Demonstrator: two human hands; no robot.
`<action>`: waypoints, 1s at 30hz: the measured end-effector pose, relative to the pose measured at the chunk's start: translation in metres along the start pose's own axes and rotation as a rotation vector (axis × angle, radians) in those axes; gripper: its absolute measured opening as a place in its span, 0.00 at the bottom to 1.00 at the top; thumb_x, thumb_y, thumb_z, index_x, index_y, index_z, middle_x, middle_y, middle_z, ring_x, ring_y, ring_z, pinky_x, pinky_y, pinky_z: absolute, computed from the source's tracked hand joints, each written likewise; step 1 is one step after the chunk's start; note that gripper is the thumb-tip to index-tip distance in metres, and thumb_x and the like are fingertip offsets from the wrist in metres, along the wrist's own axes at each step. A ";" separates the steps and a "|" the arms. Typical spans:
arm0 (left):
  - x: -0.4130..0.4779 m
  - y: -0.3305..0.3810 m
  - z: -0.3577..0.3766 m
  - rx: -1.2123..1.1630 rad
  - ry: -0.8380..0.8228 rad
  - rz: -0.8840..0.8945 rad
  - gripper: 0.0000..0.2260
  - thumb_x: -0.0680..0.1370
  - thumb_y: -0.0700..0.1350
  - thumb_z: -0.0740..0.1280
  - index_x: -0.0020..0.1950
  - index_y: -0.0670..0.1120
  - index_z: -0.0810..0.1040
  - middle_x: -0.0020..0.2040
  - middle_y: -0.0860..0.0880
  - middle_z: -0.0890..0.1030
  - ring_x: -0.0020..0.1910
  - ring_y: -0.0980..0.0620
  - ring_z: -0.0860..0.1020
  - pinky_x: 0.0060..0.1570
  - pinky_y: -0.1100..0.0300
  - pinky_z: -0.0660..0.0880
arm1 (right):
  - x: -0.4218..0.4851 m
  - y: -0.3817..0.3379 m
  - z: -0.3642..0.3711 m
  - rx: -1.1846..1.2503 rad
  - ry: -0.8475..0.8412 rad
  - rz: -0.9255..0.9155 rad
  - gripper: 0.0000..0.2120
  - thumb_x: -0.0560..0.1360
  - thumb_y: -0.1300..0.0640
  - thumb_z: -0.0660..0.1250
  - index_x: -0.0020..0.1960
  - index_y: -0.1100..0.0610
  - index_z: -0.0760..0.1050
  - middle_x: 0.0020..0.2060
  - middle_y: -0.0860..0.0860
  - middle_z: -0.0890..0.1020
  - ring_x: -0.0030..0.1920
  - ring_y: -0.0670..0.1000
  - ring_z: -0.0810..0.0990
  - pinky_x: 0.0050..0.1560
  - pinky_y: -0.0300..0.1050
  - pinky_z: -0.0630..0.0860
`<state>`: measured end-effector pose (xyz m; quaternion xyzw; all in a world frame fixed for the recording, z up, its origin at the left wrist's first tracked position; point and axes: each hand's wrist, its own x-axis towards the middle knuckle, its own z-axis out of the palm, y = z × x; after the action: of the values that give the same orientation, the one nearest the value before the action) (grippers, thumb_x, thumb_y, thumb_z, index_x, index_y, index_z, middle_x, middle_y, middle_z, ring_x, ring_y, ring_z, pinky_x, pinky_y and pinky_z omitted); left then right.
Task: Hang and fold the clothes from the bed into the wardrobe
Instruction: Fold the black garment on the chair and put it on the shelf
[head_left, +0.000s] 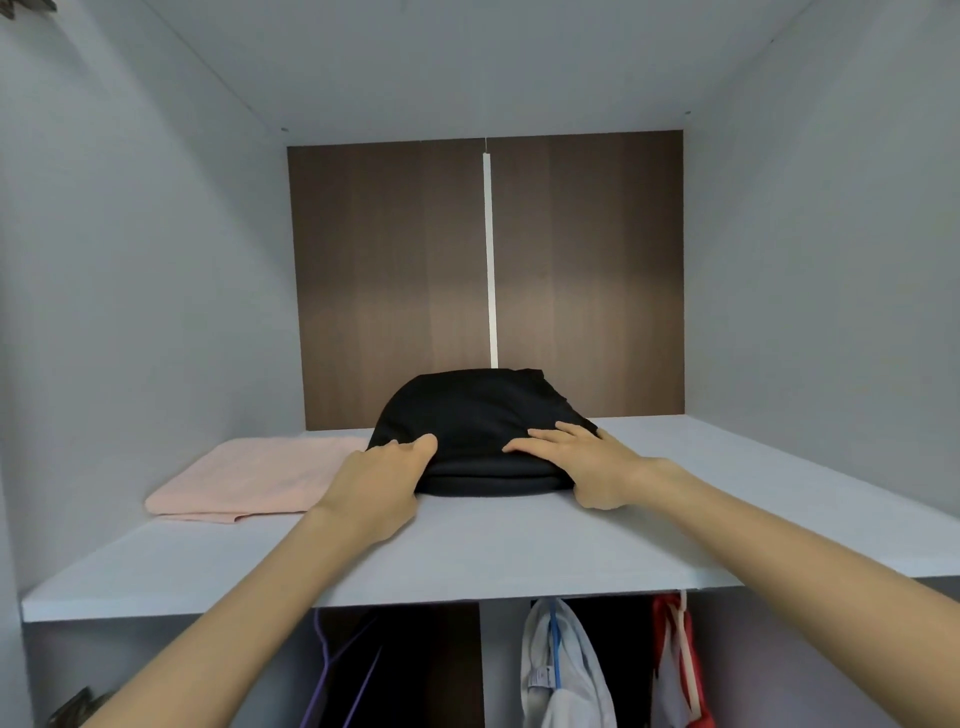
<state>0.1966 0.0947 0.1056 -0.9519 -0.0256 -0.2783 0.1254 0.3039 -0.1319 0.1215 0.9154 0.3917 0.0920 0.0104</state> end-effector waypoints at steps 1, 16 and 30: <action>-0.001 0.001 0.000 0.011 0.008 -0.006 0.11 0.74 0.34 0.56 0.48 0.48 0.58 0.35 0.51 0.66 0.30 0.52 0.63 0.31 0.57 0.60 | 0.001 -0.001 0.001 -0.026 0.012 -0.012 0.44 0.73 0.74 0.56 0.76 0.37 0.49 0.78 0.48 0.52 0.78 0.55 0.47 0.74 0.64 0.48; -0.031 0.016 -0.032 -0.166 -0.028 -0.065 0.25 0.82 0.50 0.57 0.78 0.59 0.53 0.78 0.52 0.59 0.76 0.51 0.59 0.73 0.49 0.60 | -0.049 -0.019 -0.024 0.061 0.267 -0.055 0.31 0.75 0.61 0.60 0.75 0.43 0.60 0.72 0.46 0.67 0.72 0.51 0.62 0.69 0.54 0.65; -0.167 0.095 -0.099 -0.310 0.196 -0.154 0.22 0.82 0.52 0.58 0.76 0.56 0.62 0.72 0.54 0.69 0.67 0.52 0.70 0.62 0.57 0.69 | -0.189 -0.077 -0.001 0.184 0.552 -0.030 0.19 0.79 0.56 0.60 0.69 0.46 0.69 0.63 0.45 0.77 0.61 0.48 0.73 0.54 0.44 0.72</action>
<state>0.0147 -0.0183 0.0755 -0.9234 -0.0426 -0.3791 -0.0426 0.1210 -0.2149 0.0853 0.8471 0.3998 0.3013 -0.1783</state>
